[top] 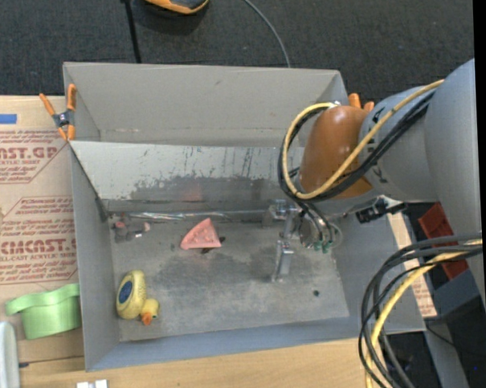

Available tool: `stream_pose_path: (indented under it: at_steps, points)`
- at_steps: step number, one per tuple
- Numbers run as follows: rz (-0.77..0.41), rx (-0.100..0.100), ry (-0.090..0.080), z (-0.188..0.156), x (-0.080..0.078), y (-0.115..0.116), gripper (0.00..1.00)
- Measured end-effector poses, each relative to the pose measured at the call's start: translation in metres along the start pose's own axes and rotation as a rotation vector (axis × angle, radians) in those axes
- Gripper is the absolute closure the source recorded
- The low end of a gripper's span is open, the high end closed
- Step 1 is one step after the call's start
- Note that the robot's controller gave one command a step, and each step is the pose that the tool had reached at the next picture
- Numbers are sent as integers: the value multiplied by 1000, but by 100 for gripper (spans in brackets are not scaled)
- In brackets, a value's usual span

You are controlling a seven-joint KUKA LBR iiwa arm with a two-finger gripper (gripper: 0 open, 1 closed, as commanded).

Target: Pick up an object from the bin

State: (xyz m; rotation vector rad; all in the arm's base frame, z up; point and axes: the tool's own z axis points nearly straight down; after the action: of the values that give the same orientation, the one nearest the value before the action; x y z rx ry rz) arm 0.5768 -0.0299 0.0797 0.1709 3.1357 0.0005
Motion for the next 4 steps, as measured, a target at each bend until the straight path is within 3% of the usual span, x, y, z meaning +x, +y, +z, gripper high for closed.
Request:
stream_pose_path:
  at_steps: [1,2,3,4]
  points:
    - [-1,-1,2,13,6,32,0]
    - [-40,0,-1,4,5,71,0]
    - [26,-2,0,0,5,102,0]
    - [41,-3,-1,-1,6,109,0]
